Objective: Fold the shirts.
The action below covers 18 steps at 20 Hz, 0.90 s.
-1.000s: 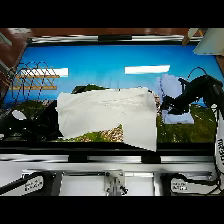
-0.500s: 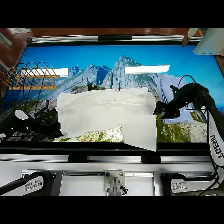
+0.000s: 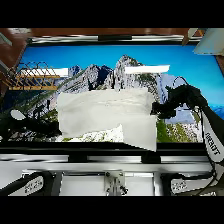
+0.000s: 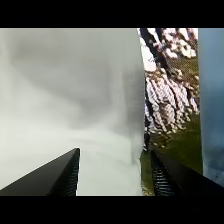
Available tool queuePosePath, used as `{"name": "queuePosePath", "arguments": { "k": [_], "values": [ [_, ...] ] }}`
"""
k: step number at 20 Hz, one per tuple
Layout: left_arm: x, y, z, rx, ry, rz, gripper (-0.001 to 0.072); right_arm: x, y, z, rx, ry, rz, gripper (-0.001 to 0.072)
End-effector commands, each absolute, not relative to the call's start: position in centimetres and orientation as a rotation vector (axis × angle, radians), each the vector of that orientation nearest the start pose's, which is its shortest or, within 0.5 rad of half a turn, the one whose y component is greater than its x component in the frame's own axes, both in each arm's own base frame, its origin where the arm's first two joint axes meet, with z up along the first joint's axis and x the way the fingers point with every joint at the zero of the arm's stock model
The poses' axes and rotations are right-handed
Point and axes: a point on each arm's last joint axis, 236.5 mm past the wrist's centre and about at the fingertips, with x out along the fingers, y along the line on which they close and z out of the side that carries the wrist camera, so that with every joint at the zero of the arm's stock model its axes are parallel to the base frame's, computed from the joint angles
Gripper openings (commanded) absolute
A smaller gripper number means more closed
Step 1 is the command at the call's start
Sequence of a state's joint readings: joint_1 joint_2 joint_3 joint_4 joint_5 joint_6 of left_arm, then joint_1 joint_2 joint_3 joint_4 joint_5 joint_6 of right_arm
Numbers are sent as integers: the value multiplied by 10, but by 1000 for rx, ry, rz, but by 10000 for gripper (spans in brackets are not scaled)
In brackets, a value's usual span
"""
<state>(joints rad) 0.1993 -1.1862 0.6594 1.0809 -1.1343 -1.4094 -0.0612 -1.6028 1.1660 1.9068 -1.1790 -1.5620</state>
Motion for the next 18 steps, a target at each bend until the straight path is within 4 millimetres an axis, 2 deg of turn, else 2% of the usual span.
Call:
{"name": "queuePosePath", "arguments": {
  "k": [1,2,3,4,5,6,8,9,10,11,12,13,14,15,16,17,18],
  "values": [
    [261,-50,-87,-542,1522,-146,35,370,61,-106,473,1608,87,539],
    [262,-49,-87,-541,1520,-145,35,366,65,-110,492,1635,95,539],
    [262,-48,-87,-534,1520,-145,35,362,68,-114,503,1661,99,495],
    [264,-47,-85,-526,1515,-144,35,360,68,-116,506,1671,100,319],
    [268,-45,-81,-514,1505,-145,35,360,69,-114,509,1669,102,188],
    [275,-42,-76,-501,1486,-146,35,362,70,-109,508,1654,115,88],
    [300,-36,-49,-464,1396,-156,34,375,73,-82,473,1567,178,83],
    [318,-33,-25,-421,1322,-179,34,387,73,-56,440,1489,215,83],
    [336,-30,12,-319,1221,-241,34,402,74,-21,393,1388,260,82],
    [352,-28,56,-167,1101,-320,34,417,79,29,309,1241,352,82],
    [368,-19,115,-34,954,-323,34,428,84,85,210,1080,434,82],
    [379,-7,186,55,786,-265,34,434,85,153,119,895,461,82],
    [382,0,260,104,606,-208,34,436,81,223,66,701,439,82],
    [373,0,337,133,408,-167,34,429,76,305,35,471,399,82],
    [352,-1,418,141,190,-125,35,409,70,385,35,238,352,82],
    [325,-4,481,120,9,-93,35,381,65,452,56,31,318,82],
    [291,-7,534,96,-151,-74,35,346,60,505,80,-141,297,82]
  ]
}}
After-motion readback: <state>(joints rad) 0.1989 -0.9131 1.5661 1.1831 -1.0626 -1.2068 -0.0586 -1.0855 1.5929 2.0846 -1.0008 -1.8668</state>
